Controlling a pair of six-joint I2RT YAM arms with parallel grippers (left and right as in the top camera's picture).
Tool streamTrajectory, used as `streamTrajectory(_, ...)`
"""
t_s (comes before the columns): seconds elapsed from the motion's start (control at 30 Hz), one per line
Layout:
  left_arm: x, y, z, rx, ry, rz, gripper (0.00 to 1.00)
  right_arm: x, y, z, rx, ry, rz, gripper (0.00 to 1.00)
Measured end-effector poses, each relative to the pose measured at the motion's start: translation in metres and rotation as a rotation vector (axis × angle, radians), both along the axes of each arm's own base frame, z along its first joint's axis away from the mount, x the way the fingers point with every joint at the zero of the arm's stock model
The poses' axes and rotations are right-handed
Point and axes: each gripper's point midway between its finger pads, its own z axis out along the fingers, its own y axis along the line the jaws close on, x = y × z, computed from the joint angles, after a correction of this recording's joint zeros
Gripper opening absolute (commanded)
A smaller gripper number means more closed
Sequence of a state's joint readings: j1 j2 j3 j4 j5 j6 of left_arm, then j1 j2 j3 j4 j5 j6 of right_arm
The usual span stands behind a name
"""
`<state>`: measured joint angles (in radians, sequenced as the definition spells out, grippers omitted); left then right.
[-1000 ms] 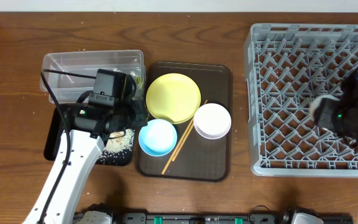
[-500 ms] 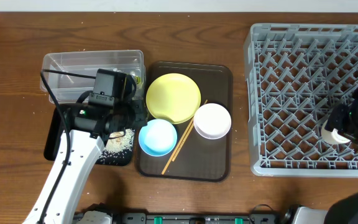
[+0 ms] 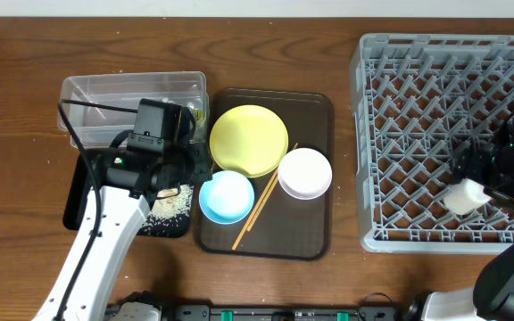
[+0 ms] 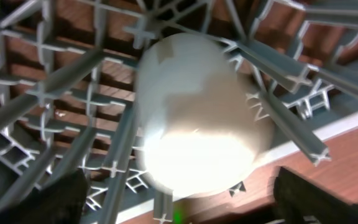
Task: Sort waste into correct bins and load items into the dishwasher rack
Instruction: 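Place the white cup into the dish rack with the right gripper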
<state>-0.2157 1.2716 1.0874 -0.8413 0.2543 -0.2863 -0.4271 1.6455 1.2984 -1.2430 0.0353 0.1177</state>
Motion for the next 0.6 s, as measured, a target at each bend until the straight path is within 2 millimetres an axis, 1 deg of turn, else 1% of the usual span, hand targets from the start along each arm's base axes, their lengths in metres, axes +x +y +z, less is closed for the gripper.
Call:
streamTrajectory(0.1,-0.001,0.001,-0.001,0.003,0.005,-0.001,0.50,0.001,0.003,0.000,0.016,-0.006,0.004,0.99)
streamTrajectory(0.23,-0.005,0.004,-0.004,0.023,0.024,0.005,0.52,0.003,0.009,0.000,0.052,-0.019,0.003,0.94)
streamTrajectory(0.37,-0.011,0.011,-0.008,0.058,0.050,0.018,0.55,0.010,0.018,0.005,0.102,-0.057,0.005,0.92)
streamTrajectory(0.47,-0.016,0.019,-0.011,0.099,0.072,0.032,0.56,0.027,0.023,0.024,0.115,-0.150,0.025,0.92)
streamTrajectory(0.53,-0.019,0.023,-0.013,0.124,0.084,0.041,0.57,0.046,0.030,0.048,0.103,-0.262,0.076,0.91)
streamTrajectory(0.6,-0.021,0.027,-0.014,0.145,0.094,0.048,0.57,0.068,0.047,0.082,0.087,-0.413,0.161,0.89)
